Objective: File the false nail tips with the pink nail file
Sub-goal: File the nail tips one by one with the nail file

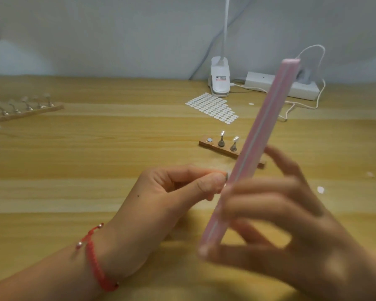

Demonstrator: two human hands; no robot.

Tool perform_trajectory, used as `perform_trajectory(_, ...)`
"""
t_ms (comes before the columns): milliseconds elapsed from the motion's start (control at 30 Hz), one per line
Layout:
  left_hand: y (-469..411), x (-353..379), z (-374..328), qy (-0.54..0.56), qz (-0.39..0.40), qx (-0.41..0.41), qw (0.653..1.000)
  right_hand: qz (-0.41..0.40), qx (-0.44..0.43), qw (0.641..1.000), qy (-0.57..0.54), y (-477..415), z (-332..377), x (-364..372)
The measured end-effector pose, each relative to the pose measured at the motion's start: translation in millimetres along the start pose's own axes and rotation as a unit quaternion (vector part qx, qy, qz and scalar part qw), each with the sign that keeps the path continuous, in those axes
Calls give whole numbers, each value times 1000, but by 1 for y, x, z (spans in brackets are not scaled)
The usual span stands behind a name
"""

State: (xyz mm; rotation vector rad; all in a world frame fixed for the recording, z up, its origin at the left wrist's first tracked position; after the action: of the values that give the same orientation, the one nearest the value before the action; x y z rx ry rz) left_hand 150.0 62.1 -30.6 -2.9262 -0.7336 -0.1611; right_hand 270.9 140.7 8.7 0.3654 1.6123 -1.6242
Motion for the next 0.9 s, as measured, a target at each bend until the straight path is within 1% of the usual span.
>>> perform_trajectory(33,0,1,-1,0,5,1,1000,11,-20,1000,11,1,3,1)
perform_trajectory(67,-1,0,-1,-4,3,2,1000,17,-32,998,48,0,0,-2)
perform_trajectory(133,-1,-2,0,-13,-8,-1,1000,1,-20,994,107,-3,-11,-11)
perform_trajectory(167,-1,-1,-1,-14,-10,-2,1000,-5,-11,995,101,-3,-12,-11)
perform_trajectory(200,-1,-1,-1,-12,-6,-1,1000,3,-19,996,83,1,-7,-8)
perform_trajectory(267,0,3,-3,7,7,-3,1000,30,-65,996,58,5,10,4)
perform_trajectory(300,0,4,-4,16,12,-2,1000,29,-74,995,58,4,12,4)
perform_trajectory(367,0,5,-7,8,4,10,1000,2,-37,996,76,-2,-3,-7)
perform_trajectory(433,1,6,-10,5,-6,17,1000,-22,1,998,67,-6,-13,-12)
perform_trajectory(500,1,6,-9,26,0,11,1000,-2,-25,999,34,1,-1,-1)
perform_trajectory(567,2,6,-7,36,5,3,999,13,-65,997,43,5,8,4)
perform_trajectory(633,1,4,-5,12,0,1,1000,14,-47,997,64,0,-2,-2)
perform_trajectory(700,1,3,-4,1,-16,-5,1000,25,-38,997,60,0,-4,-3)
perform_trajectory(800,1,3,-3,25,-15,-22,999,61,-96,992,59,7,14,9)
perform_trajectory(833,0,4,-3,24,-12,-21,999,59,-87,993,60,5,10,6)
perform_trajectory(900,0,3,-3,3,-14,-8,1000,30,-33,997,59,-3,-5,-6)
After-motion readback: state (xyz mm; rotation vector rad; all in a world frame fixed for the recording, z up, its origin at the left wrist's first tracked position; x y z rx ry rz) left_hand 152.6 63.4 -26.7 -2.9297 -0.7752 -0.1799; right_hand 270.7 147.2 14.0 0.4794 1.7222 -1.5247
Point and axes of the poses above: each hand's wrist, its own y-axis away from the middle knuckle, its own x-axis out of the palm, z = x × y, the point moved 6 cm from there along -y, towards the middle knuckle, and after that the axes turned 3 degrees about z, right-handed, at the moved point
